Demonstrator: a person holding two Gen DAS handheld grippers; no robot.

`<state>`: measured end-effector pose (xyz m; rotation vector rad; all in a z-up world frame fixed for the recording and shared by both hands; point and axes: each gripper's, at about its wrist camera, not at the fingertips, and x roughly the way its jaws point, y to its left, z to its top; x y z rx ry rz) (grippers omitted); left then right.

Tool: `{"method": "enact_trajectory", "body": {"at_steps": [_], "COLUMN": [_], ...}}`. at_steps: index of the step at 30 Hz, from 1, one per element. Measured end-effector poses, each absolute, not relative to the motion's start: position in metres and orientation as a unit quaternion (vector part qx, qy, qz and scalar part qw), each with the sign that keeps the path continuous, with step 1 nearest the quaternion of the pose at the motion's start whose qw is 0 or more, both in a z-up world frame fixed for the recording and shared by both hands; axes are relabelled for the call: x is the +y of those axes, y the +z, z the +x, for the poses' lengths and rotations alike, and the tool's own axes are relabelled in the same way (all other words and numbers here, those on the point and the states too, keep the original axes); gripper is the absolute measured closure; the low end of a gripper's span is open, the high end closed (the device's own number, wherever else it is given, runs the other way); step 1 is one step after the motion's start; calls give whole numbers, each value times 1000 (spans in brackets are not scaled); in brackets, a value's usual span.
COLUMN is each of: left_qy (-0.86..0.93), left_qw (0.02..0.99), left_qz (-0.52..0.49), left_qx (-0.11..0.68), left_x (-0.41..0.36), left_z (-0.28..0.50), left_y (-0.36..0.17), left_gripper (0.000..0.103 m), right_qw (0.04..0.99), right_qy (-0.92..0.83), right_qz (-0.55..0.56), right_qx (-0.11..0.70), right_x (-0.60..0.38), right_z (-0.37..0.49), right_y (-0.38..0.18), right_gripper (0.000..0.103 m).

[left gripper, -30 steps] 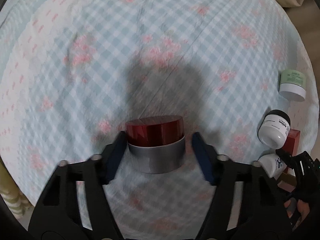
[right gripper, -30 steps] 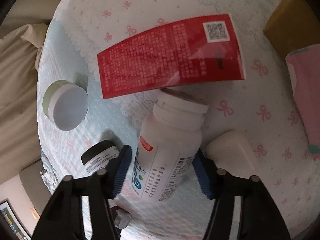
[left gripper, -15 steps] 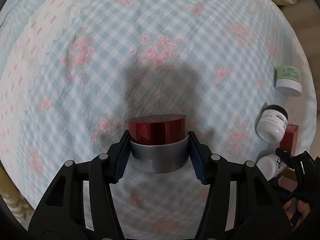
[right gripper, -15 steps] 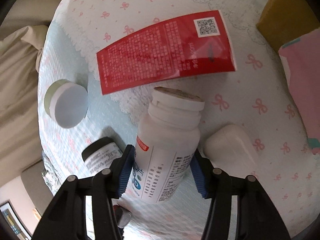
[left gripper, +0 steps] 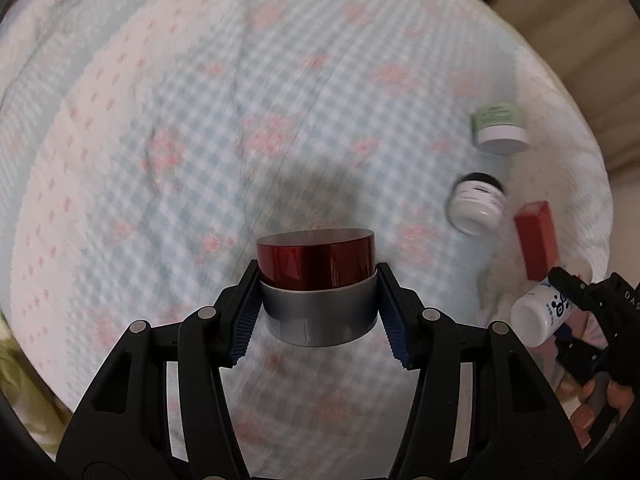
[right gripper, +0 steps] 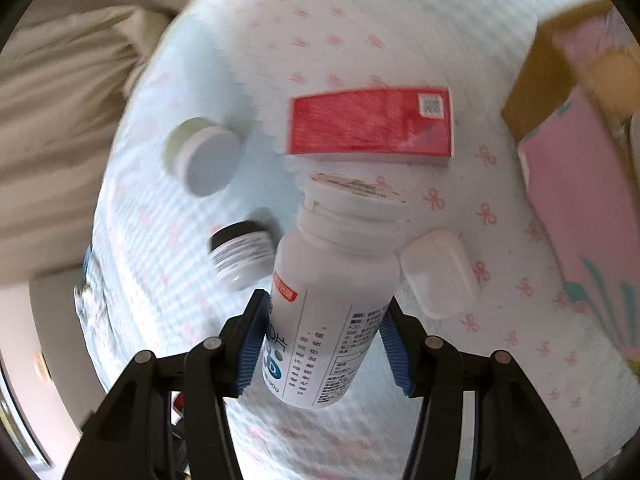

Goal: Organize rigid objects
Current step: 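Lower the silver jar and pill bottle into the cardboard box and release both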

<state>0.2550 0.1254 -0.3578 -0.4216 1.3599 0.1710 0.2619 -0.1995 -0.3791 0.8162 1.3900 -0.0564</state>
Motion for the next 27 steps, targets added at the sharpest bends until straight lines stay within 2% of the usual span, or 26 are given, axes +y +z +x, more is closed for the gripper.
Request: {"method": "enact_trajectory", "body": {"at_steps": [13, 19, 27], "left_qy": [-17, -61, -113], "left_qw": [811, 818, 824], "left_qz": [-135, -123, -113], "left_qx": [569, 558, 544], "left_x": [86, 42, -47], "left_z": [218, 204, 187], "left_y": [-240, -207, -173], "left_gripper": [52, 52, 52], "right_qw": [781, 800, 812], "right_qy": [55, 62, 48], "right_qz": [251, 233, 225], "right_qx": [569, 550, 536], "right_x": [-190, -207, -278], "right_z": [220, 192, 147], "right_y": [-257, -213, -179], "right_gripper": [53, 53, 53]}}
